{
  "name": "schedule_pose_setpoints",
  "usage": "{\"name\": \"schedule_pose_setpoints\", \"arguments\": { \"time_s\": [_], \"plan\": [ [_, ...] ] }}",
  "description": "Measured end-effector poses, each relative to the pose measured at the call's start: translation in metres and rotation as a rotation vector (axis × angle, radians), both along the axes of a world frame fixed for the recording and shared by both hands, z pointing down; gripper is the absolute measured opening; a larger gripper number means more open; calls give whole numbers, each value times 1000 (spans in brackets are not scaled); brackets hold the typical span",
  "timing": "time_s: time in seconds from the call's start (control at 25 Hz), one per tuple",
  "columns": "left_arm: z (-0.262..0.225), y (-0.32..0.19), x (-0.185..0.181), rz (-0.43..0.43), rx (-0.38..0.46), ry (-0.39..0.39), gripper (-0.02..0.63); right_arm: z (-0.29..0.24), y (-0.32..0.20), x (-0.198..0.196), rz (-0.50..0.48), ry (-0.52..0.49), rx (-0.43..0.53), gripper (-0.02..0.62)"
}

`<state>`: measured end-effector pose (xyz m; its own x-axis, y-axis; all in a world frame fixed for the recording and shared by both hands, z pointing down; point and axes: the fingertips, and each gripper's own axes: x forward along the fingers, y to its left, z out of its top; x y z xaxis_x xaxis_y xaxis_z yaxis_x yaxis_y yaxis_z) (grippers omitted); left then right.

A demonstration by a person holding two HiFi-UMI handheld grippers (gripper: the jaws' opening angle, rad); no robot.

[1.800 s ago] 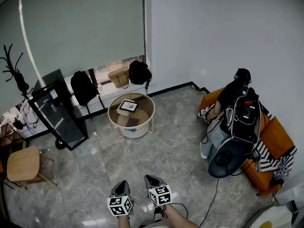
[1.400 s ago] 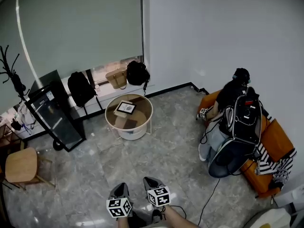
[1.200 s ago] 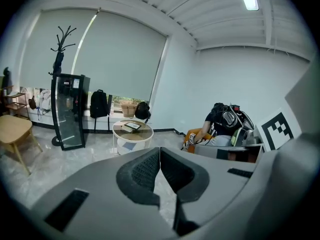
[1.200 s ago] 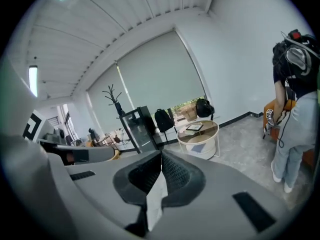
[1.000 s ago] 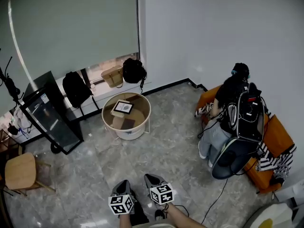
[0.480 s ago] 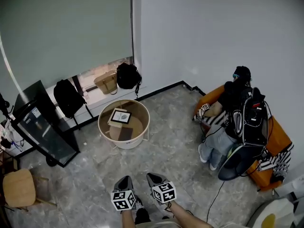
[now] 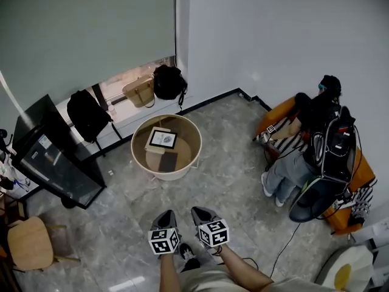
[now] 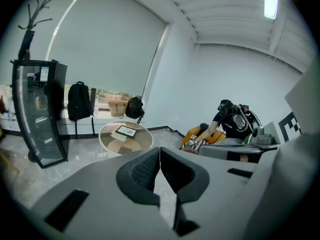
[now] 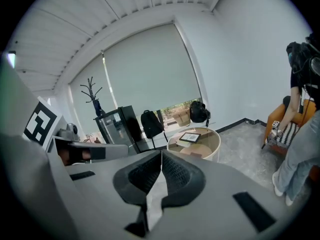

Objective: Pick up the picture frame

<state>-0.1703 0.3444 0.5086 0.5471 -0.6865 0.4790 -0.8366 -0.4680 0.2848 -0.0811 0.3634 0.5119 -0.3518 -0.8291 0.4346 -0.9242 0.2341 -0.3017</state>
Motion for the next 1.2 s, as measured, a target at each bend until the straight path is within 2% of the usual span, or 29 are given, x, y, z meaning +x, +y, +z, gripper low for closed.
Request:
{"name": "schedule_pose_setpoints", "arguments": {
  "time_s": [0.36,0.68,0.96,1.2],
  "plan": [
    [19,-39,-32,36,-34,23,20,15,-36,-24,50,11,-21,34],
    [29,-65,-13,70,-46,8,20,26,-64,-5,78,3,-36,34],
    [22,-134,-20,22,-26,5,20,29,-135,-5,54,-19,-35,34],
    [28,-205,2,28,-48,-19,20,33,-215,17,58,-65,-49,34]
  ]
}}
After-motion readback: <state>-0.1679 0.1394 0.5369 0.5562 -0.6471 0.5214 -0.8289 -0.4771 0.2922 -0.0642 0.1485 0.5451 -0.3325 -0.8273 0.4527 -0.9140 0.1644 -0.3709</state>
